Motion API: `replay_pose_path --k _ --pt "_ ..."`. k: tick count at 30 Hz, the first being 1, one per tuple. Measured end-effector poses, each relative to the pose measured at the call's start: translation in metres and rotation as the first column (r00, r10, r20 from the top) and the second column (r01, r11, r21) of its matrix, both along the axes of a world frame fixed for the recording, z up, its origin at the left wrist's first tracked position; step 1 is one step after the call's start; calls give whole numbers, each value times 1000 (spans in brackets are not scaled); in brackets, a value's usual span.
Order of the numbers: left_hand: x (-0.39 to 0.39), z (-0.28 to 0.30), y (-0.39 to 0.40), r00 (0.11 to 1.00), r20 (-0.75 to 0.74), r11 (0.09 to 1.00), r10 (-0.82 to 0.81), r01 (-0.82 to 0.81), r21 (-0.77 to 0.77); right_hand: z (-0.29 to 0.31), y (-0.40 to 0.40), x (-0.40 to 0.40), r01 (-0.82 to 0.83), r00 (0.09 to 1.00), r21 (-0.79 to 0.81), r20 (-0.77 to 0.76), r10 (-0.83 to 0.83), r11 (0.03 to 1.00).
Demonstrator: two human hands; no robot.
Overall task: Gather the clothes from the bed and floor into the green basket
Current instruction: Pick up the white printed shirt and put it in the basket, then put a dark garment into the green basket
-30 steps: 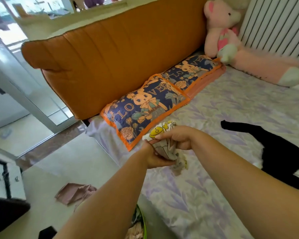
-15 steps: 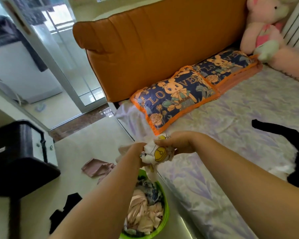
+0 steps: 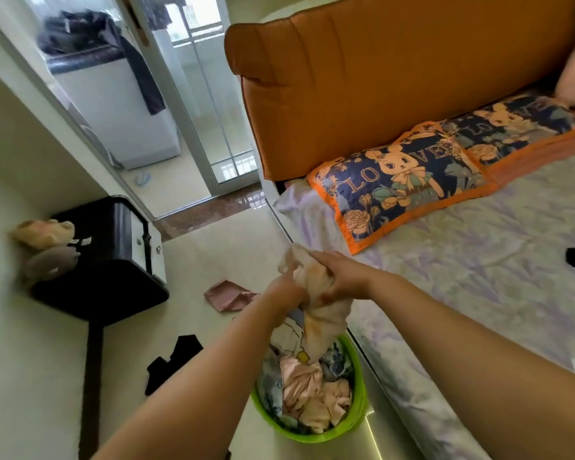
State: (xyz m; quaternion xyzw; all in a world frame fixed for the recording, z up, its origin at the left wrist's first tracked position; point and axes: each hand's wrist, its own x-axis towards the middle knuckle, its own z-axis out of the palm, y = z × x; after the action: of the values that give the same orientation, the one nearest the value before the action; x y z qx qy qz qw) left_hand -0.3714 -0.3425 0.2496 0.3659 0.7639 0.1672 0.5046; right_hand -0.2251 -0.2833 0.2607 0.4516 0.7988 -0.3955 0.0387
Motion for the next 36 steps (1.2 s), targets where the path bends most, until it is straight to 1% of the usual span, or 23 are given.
replay_pose_path --k 1,3,4,6,8,9,12,14,16,18,19,20,22,23,25,28,33,36 --pt "-2 0 0 999 38 999 25 -26 29 -2 -1 -5 0 1000 -79 19 1 997" --pt "-10 -1 -5 998 25 996 51 -52 71 -7 -5 -15 7 999 -156 53 1 988" --pt "-12 -1 -7 998 12 995 54 -55 88 -10 -7 -19 18 999 -150 41 -12 989" --pt "-17 -13 -13 991 58 984 117 -124 126 -21 -10 -32 65 998 -171 8 -65 983" --pt "-13 -15 -18 982 64 967 175 -184 174 -29 -13 -34 152 987 -166 -23 -158 974" --pt "-15 -20 -22 976 56 959 212 -218 179 -36 -17 -37 201 977 -200 -32 -212 959" --pt "-28 -37 -33 969 -20 964 245 -242 109 -61 -28 -40 316 927 -358 -79 -366 879" --pt "-37 -51 -42 971 -23 969 239 -237 71 -79 -37 -43 343 904 -447 -80 -419 826" --pt "-43 -64 -52 968 13 968 250 -251 30 -98 -45 -43 366 892 -481 -63 -448 797" --pt "-45 -81 -59 971 40 971 237 -237 -2 -123 -49 -44 449 858 -480 -7 -514 754" --pt "-46 -89 -61 971 50 972 233 -232 -21 -131 -51 -43 518 829 -456 62 -555 723" --pt "-46 -95 -65 970 47 970 239 -237 -42 -137 -53 -41 582 802 -412 149 -578 701" --pt "-43 -101 -70 976 23 972 218 -215 -90 -146 -55 -34 653 753 -262 323 -574 710" --pt "-41 -105 -71 979 4 973 203 -201 -115 -148 -55 -30 658 741 -224 359 -567 719" --pt "-35 -113 -73 983 -1 972 182 -180 -151 -151 -55 -22 630 761 -218 362 -538 745" --pt "-22 -115 -67 991 -5 981 136 -135 -138 -150 -51 -7 597 795 -244 301 -526 764" --pt "21 -105 -35 1000 -17 989 -6 4 -147 -137 -42 32 624 781 -272 241 -576 732" --pt "66 -99 -11 992 -24 985 -124 120 -124 -129 -40 71 680 733 -288 222 -643 674"
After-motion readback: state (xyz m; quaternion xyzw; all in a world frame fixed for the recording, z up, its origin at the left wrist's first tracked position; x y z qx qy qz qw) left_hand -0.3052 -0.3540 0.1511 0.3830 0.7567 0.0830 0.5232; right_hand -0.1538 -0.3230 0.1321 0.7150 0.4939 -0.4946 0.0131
